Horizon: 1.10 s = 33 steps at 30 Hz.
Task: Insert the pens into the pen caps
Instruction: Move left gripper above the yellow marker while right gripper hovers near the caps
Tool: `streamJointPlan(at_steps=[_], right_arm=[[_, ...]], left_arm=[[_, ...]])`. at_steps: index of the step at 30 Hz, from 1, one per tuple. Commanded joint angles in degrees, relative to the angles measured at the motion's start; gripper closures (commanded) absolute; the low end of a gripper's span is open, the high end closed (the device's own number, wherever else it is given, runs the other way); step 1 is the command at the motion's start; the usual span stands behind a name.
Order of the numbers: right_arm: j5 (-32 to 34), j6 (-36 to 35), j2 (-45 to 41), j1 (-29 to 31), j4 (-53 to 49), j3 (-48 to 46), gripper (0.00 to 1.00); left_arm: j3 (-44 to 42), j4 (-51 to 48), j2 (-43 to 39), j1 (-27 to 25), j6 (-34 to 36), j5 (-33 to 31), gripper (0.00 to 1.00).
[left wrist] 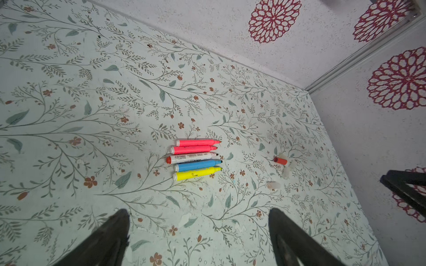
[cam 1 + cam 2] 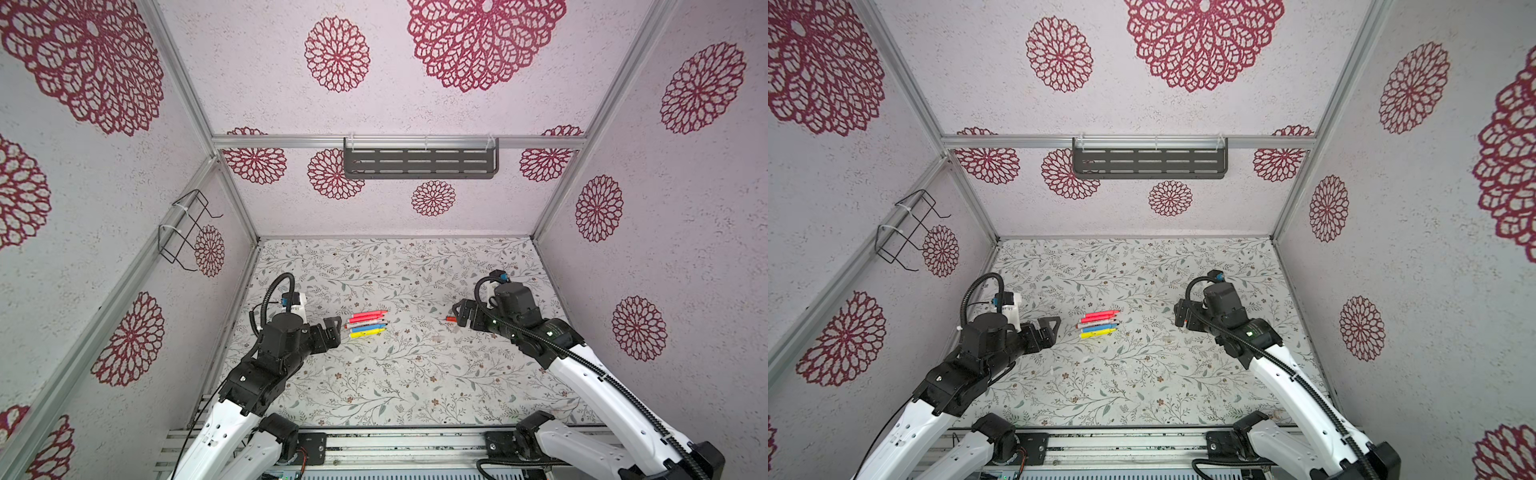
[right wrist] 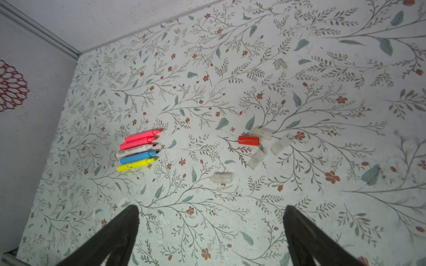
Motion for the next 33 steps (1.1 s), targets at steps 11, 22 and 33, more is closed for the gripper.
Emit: streamJointPlan(at_steps=[11, 22, 33], right_arm=[[0.6, 0.4, -3.9, 2.3, -1.9, -3.4, 0.01], [-1.4, 0.7, -4.8, 2.5, 1.6, -7.6, 0.01], [-1.3, 0.9, -5.3, 2.5, 3.9, -9.2, 0.05]], left_arm=[[1.2, -1.7, 4.4, -4.8, -2.7, -0.6, 0.05], [4.3, -0.2, 9.5, -5.9, -3.6, -0.6, 0.11], [2.9, 3.6, 12.2, -6.8, -2.4, -0.5, 0.19]])
